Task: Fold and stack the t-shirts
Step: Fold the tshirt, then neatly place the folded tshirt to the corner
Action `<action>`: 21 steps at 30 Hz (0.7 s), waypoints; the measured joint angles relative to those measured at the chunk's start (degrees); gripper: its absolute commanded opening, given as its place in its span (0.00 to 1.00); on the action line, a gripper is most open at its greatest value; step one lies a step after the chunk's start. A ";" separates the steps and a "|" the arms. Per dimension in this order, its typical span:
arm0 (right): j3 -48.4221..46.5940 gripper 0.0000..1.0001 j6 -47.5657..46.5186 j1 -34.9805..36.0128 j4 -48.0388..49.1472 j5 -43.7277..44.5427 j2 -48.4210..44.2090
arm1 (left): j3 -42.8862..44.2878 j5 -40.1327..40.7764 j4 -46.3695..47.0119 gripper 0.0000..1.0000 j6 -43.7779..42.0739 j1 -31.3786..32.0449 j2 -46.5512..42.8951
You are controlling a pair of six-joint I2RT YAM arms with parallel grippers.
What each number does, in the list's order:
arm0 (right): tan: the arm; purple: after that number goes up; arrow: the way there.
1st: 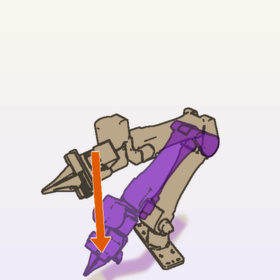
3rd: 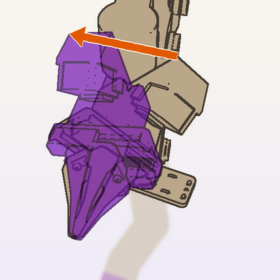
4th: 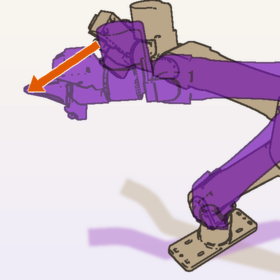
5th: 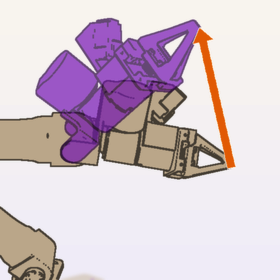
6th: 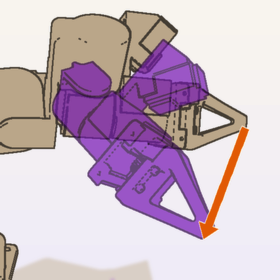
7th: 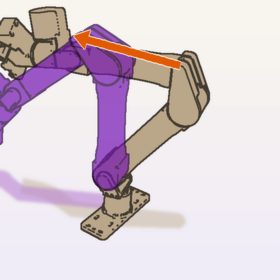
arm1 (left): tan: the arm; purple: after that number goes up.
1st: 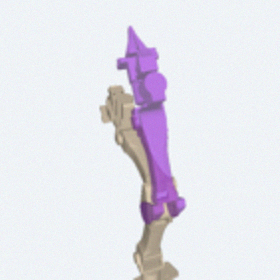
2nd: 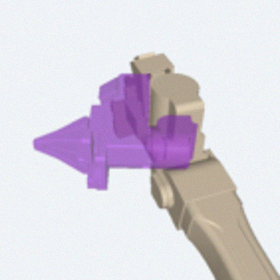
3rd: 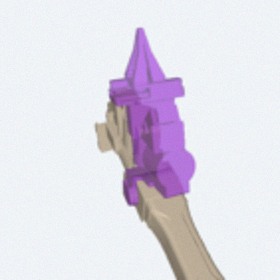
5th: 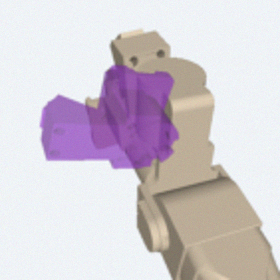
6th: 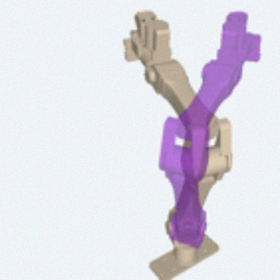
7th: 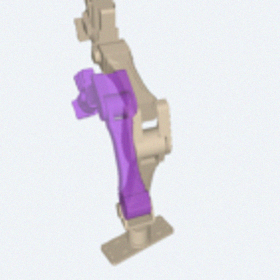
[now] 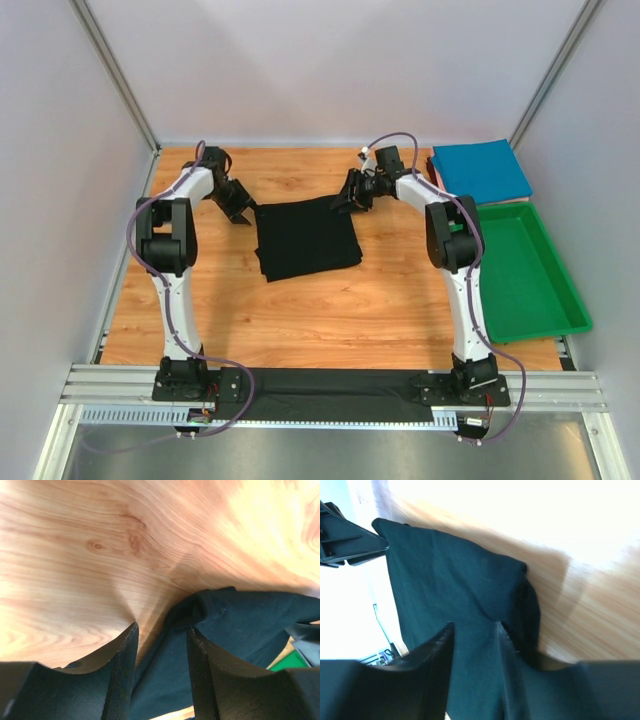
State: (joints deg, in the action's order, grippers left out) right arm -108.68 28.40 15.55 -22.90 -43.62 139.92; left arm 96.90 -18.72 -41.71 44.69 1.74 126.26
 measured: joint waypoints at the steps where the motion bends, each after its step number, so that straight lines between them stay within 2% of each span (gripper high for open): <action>1: -0.48 0.48 0.09 0.00 -0.24 0.17 -0.11 | 0.83 0.50 -1.03 0.51 -0.04 0.02 0.09; 5: -0.57 0.62 0.31 -0.17 -1.95 2.45 -2.21 | 6.47 2.14 -5.18 0.51 -0.07 0.02 0.09; 10: 5.03 0.66 -1.64 -0.87 -4.90 7.04 -10.84 | 9.60 3.30 -7.52 0.50 0.02 0.17 -3.78; 12: 6.23 0.67 -2.93 -1.07 -6.12 8.33 -13.20 | 6.60 3.19 -6.91 0.49 -0.02 0.50 -6.91; 17: 6.91 0.67 -5.95 -1.22 -8.41 10.21 -14.08 | -9.40 -1.18 -1.90 0.46 -0.26 2.51 -15.43; 21: 6.91 0.66 -7.43 -1.11 -9.27 10.16 -12.48 | -14.19 -4.50 0.48 0.44 -1.36 4.83 -14.53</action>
State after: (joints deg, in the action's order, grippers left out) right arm -101.78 20.97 14.44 -32.16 -33.45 127.44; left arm 82.72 -23.22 -41.23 43.33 6.57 111.72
